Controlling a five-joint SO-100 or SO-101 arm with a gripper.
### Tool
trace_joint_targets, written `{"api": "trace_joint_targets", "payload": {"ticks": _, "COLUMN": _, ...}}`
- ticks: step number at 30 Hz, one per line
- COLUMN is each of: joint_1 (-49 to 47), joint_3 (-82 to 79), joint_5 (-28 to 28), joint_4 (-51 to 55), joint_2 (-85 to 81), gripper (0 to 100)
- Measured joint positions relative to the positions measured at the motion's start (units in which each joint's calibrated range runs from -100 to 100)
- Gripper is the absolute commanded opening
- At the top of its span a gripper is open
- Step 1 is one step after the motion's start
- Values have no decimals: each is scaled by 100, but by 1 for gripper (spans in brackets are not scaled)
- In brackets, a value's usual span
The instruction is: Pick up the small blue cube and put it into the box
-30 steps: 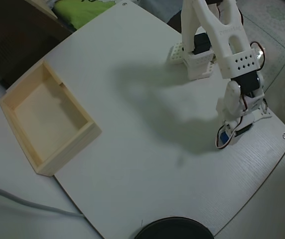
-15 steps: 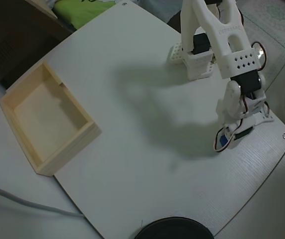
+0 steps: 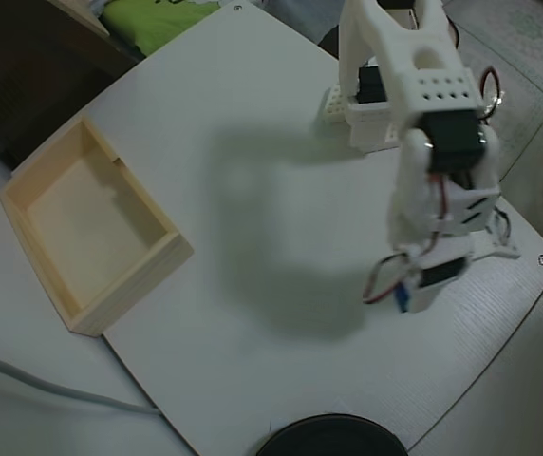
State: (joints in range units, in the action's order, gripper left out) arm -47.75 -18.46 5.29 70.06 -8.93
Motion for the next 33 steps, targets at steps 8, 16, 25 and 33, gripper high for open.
{"api": "trace_joint_targets", "payload": {"ticks": 8, "joint_1": 1032, "joint_3": 968, "joint_5": 421, "joint_4": 563, "joint_2": 0, "gripper": 9}}
{"api": "trace_joint_targets", "payload": {"ticks": 16, "joint_1": 2071, "joint_3": 1937, "joint_5": 832, "joint_4": 964, "joint_2": 0, "gripper": 9}}
{"api": "trace_joint_targets", "payload": {"ticks": 25, "joint_1": 3265, "joint_3": 2308, "joint_5": 1227, "joint_4": 998, "joint_2": 0, "gripper": 9}}
{"api": "trace_joint_targets", "payload": {"ticks": 33, "joint_1": 4127, "joint_3": 2308, "joint_5": 1321, "joint_4": 563, "joint_2": 0, "gripper": 9}}
